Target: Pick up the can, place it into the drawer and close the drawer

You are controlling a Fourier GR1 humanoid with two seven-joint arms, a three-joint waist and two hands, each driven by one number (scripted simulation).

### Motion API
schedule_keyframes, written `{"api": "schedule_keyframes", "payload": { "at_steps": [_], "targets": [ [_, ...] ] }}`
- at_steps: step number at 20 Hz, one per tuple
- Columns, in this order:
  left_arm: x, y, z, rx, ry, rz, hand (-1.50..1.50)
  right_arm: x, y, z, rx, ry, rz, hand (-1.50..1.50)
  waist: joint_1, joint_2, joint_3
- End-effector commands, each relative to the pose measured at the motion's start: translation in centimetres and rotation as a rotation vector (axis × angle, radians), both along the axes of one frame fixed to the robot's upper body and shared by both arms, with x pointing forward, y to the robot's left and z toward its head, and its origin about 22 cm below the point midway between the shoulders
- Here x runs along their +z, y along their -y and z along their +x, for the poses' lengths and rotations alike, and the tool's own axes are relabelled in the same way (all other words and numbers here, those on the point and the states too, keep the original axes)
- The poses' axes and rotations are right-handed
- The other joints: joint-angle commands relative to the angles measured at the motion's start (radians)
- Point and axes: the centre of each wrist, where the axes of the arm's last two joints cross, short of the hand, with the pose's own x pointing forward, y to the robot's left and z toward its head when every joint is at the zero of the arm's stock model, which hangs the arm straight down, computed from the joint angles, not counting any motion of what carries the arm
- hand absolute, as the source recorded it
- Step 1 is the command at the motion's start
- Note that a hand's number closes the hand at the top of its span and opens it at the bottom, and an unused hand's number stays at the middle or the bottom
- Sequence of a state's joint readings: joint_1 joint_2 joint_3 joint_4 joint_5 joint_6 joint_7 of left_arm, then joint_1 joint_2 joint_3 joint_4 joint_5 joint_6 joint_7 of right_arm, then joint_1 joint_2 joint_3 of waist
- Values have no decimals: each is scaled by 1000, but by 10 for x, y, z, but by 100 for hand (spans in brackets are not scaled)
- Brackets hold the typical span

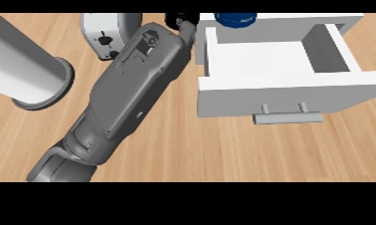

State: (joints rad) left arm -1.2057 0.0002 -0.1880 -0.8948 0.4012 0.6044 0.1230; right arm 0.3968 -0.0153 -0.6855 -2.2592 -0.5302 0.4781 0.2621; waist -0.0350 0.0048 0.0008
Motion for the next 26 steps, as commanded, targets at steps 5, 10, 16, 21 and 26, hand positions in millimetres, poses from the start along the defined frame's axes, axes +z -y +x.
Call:
{"api": "schedule_keyframes", "payload": {
  "at_steps": [5,10,16,21,26],
  "targets": [
    [-9,20,11,20,-4,39,150,17,-6,14,28,22,-6,-150,-27,8,0],
    [-24,28,7,4,-27,42,150,3,-3,14,21,32,1,-150,-36,7,1],
    [-17,29,19,34,-44,63,150,15,-3,10,34,10,17,-150,-43,12,1],
    [-10,41,15,44,-76,98,150,6,4,16,27,22,17,-150,-43,11,2],
    [-17,42,16,81,-86,138,-150,13,-10,15,48,33,-15,-150,-58,14,2]
  ]
}}
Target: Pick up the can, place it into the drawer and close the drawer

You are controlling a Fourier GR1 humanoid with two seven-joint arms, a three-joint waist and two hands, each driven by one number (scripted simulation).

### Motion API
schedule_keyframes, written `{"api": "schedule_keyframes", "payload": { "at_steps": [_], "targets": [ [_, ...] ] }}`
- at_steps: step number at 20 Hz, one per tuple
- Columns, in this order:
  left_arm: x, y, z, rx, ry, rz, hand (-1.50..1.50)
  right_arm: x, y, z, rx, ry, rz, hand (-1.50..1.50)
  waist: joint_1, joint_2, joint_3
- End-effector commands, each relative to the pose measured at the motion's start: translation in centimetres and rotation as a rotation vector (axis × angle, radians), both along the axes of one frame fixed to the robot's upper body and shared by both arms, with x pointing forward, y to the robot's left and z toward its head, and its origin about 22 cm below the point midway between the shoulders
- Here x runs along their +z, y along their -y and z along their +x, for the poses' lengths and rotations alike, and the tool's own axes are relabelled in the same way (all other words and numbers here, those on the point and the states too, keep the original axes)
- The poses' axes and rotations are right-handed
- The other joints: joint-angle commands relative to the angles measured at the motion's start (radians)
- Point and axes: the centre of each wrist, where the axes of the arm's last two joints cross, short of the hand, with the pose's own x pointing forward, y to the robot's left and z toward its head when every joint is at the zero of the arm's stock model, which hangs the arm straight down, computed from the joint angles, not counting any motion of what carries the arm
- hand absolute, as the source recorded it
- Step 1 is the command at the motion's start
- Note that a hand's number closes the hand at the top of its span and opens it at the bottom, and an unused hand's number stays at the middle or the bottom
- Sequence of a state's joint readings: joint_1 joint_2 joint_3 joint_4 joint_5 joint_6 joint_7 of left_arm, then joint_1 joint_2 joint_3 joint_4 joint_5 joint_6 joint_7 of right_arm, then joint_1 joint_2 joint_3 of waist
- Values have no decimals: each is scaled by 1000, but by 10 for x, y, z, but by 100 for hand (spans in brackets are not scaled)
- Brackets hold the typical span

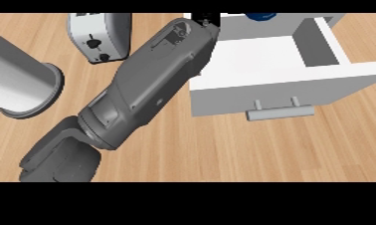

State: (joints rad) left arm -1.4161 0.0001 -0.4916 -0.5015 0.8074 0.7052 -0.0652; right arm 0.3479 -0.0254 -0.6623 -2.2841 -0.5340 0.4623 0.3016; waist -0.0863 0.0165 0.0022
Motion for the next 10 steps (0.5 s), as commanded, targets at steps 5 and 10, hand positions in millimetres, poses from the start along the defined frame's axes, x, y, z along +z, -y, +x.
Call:
{"api": "schedule_keyframes", "payload": {
  "at_steps": [5,10],
  "targets": [
    [-23,-7,3,75,-13,51,-150,2,-3,0,10,-11,-18,-150,-6,3,0],
    [-15,-1,1,82,-31,24,-150,8,-7,-1,-8,-5,-30,-150,5,0,-1]
  ]
}}
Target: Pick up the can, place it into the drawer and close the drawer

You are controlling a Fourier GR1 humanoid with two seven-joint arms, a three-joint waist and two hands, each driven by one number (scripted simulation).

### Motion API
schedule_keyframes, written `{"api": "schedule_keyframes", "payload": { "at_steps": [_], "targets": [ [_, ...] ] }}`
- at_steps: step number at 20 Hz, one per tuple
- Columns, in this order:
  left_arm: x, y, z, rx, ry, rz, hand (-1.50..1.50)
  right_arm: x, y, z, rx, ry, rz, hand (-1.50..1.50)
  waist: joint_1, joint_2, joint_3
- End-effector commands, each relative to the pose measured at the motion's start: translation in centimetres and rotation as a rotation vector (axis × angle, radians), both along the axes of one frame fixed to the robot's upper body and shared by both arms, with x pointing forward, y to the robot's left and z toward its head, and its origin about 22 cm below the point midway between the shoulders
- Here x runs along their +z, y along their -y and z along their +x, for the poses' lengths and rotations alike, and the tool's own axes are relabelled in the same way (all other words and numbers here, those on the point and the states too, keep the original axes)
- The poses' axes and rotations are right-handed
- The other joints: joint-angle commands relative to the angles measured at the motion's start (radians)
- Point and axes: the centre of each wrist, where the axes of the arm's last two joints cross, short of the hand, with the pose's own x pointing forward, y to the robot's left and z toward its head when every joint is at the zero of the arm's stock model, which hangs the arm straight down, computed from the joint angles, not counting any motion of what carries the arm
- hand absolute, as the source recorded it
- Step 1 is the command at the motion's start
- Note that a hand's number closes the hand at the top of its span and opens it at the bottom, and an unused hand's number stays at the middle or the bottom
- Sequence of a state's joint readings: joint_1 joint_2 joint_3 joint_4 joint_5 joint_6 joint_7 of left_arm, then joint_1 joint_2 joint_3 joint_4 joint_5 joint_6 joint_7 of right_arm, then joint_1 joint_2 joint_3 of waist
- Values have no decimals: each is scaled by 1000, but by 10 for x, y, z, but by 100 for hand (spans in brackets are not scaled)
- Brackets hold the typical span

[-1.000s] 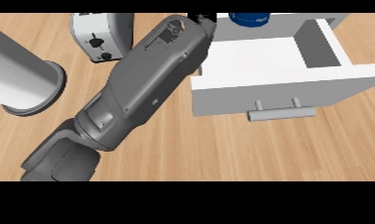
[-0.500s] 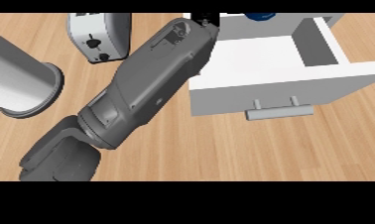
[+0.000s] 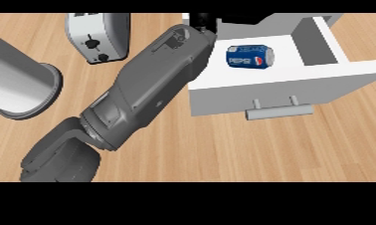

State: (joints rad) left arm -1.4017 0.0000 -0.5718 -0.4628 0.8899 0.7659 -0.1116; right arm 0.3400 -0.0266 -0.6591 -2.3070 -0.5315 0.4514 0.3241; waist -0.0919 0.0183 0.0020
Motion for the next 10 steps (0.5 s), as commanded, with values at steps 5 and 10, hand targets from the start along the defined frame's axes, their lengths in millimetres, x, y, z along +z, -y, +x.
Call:
{"api": "schedule_keyframes", "payload": {
  "at_steps": [5,10],
  "targets": [
    [-17,-4,-2,33,9,-16,-150,-2,-8,-4,16,1,3,-150,-13,2,0],
    [-18,-4,-3,11,23,-42,-150,16,4,0,-31,109,-179,-150,11,-2,0]
  ]
}}
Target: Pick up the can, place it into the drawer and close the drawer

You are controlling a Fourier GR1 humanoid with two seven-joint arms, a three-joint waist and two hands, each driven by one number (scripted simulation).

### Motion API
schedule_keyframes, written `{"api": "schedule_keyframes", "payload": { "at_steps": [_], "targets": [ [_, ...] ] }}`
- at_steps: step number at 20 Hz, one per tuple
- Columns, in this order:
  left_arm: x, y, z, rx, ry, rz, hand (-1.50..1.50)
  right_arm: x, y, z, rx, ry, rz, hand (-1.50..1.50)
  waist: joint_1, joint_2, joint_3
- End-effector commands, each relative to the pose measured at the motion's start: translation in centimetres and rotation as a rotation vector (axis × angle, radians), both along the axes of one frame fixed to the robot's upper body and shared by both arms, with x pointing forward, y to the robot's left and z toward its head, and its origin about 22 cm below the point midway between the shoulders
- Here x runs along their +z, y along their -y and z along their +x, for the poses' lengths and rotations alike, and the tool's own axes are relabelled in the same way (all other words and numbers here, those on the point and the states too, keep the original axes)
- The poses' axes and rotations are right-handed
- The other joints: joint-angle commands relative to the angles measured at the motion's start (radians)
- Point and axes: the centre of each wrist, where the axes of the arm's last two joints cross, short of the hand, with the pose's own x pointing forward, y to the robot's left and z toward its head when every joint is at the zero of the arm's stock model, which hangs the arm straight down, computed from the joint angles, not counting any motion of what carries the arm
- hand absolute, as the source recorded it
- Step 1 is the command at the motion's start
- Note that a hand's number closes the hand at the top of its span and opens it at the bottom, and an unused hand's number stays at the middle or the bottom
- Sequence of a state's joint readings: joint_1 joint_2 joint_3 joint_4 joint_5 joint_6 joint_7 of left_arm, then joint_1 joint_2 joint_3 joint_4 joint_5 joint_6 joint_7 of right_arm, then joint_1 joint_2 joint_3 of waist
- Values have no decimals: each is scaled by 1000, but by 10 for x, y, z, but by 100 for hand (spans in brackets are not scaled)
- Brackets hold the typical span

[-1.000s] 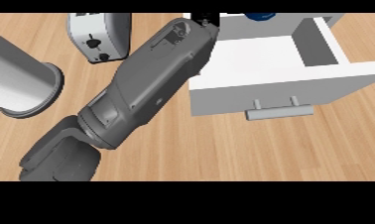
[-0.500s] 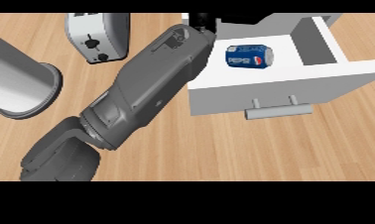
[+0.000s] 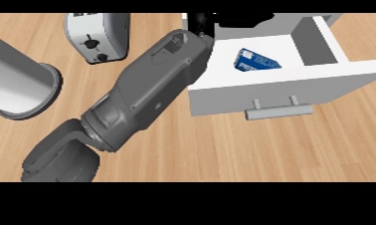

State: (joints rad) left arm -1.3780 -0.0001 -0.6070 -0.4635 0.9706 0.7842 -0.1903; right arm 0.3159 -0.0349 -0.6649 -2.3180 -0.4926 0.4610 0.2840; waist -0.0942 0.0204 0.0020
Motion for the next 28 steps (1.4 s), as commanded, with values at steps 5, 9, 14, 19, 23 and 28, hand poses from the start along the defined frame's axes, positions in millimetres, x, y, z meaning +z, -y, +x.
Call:
{"api": "schedule_keyframes", "payload": {
  "at_steps": [5,9,14,19,23,28],
  "targets": [
    [12,6,-2,-21,58,-44,-150,29,-8,10,35,126,-314,-150,23,-1,0],
    [9,6,-3,-2,103,-53,-150,41,-23,23,37,203,-381,-150,22,3,-1],
    [19,6,0,-7,115,-72,-150,37,-35,43,51,200,-520,-150,48,-1,0],
    [27,13,-4,-29,92,-94,-150,39,-77,70,34,190,-633,-150,95,-7,-2],
    [18,11,-6,-13,61,-83,-150,32,-87,97,29,186,-743,-150,91,-13,-2],
    [26,10,-6,-10,51,-72,-150,15,-115,146,-10,192,-817,-150,116,-18,-2]
  ]
}}
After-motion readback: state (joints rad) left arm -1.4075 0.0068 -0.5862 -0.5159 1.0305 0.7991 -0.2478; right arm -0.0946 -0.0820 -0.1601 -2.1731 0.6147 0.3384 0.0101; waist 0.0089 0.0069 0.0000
